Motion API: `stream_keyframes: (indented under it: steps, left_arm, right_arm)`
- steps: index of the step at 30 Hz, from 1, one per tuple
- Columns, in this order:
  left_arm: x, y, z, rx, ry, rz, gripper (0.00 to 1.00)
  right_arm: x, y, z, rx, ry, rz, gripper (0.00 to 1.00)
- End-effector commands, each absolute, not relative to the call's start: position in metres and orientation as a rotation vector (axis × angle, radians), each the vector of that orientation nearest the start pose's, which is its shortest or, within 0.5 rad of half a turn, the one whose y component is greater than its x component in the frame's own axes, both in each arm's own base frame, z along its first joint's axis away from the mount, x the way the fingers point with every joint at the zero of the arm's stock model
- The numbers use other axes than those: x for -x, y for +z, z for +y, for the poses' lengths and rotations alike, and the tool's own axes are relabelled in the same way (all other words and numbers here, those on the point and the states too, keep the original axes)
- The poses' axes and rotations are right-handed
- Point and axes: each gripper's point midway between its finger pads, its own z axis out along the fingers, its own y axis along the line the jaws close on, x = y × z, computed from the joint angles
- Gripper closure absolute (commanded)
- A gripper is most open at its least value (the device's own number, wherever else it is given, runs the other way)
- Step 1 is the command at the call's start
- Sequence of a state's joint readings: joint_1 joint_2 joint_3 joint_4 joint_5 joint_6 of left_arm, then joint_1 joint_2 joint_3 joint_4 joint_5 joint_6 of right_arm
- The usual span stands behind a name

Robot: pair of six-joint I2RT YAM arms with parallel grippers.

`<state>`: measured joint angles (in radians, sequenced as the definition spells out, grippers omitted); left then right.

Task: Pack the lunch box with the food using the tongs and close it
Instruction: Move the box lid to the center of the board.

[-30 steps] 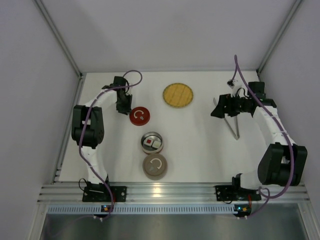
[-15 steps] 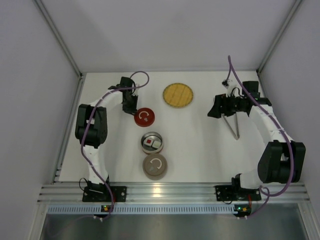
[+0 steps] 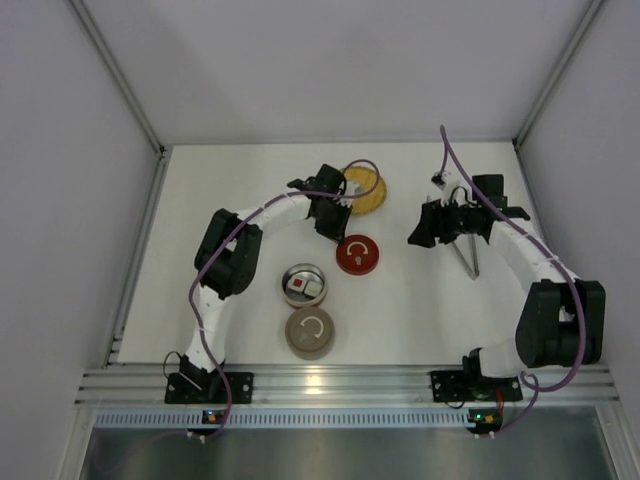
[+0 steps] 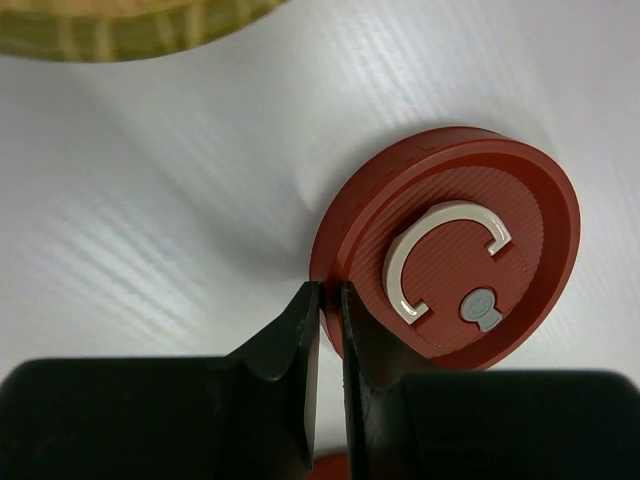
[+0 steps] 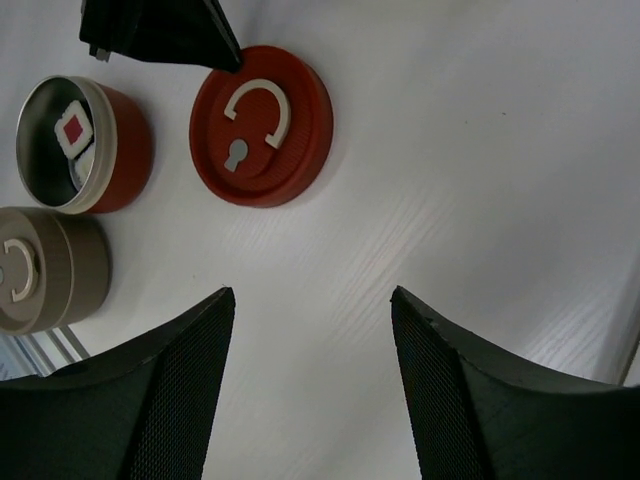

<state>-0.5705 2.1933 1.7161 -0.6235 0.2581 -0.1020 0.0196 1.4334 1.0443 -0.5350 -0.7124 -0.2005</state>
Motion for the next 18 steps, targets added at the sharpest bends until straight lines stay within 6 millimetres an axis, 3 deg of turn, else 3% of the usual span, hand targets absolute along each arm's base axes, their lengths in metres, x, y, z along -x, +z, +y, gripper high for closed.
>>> stream_keyframes:
  steps: [1,6,11,18]
  left_arm:
    - [-0.357,0.008,-0.324,-0.817,-0.616,2.712,1.0]
    - [-0.331,0.003,-0.344,-0.915,-0.677,2.723,1.0]
    - [-0.322,-0.004,-0.346,-0.954,-0.689,2.745,1.0]
    - [-0.311,-0.008,-0.349,-1.009,-0.682,2.752,1.0]
  right_arm:
    - [-0.328,0.152,0.134,0.642,0.839,2.131,0.37]
    - [-0.316,0.136,0.157,0.659,0.942,2.116,0.39]
    - [-0.313,0.108,0.185,0.733,0.91,2.191,0.43]
    - [-0.32,0.083,0.204,0.768,0.895,2.25,0.47]
